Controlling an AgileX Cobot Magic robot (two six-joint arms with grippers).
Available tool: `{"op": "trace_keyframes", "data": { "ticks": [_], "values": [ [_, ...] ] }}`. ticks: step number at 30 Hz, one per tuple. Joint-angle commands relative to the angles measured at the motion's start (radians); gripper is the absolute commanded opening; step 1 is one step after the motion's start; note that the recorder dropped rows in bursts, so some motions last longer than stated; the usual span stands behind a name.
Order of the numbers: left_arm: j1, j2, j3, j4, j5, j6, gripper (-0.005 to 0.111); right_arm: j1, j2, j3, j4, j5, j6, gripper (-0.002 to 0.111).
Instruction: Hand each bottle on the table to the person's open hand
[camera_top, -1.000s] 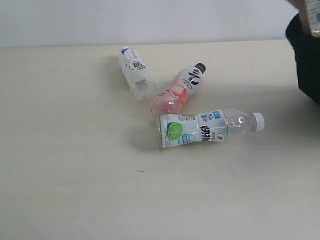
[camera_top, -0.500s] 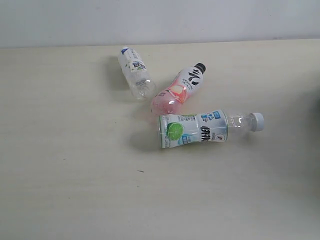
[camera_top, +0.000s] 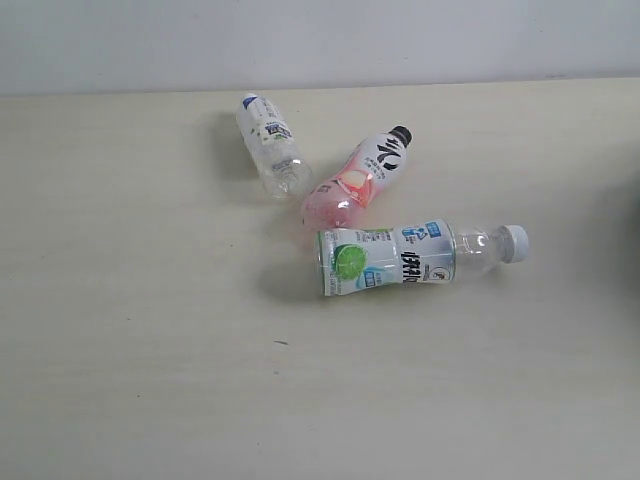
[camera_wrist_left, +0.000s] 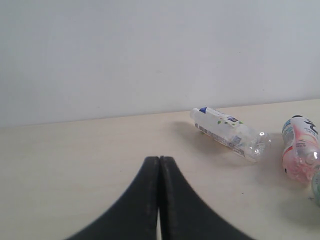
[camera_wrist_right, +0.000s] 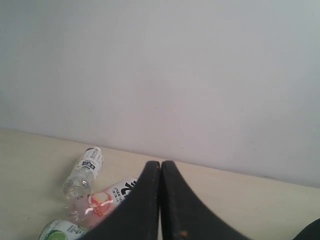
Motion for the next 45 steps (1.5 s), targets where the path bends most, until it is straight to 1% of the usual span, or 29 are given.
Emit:
{"op": "trace_keyframes", "data": {
  "ticks": [1, 12, 17, 20, 23, 26, 30, 45],
  "values": [
    [-0.004, -0.006, 0.004, -0.008, -0.010, 0.002, 0.000, 0.003, -0.002, 0.028, -0.016, -0.022, -0.001, 0.000],
    [-0.004, -0.006, 0.004, -0.008, -0.010, 0.002, 0.000, 0.003, -0.006, 0.041, -0.016, -0.045, 0.001, 0.000],
    [-0.004, -0.006, 0.004, -0.008, -0.010, 0.002, 0.000, 0.003, -0.032, 0.042, 0.037, -0.045, 0.008, 0.000],
    [-0.004, -0.006, 0.004, -0.008, -0.010, 0.002, 0.000, 0.003, -0.032, 0.042, 0.025, -0.045, 0.008, 0.000],
    [-0.004, -0.006, 0.004, -0.008, -0.010, 0.002, 0.000, 0.003, -0.032, 0.044, -0.030, -0.043, 0.006, 0.000],
    [-0.004, -0.006, 0.004, -0.008, -0.010, 0.002, 0.000, 0.003, -0.032, 0.071, -0.046, -0.045, 0.006, 0.000],
    [-0.004, -0.006, 0.004, -0.008, -0.010, 0.002, 0.000, 0.003, -0.032, 0.114, -0.066, -0.071, -0.082, 0.000],
    [-0.004, -0.006, 0.004, -0.008, -0.010, 0.002, 0.000, 0.003, -0.032, 0.119, -0.055, -0.089, -0.087, 0.000]
  ]
}}
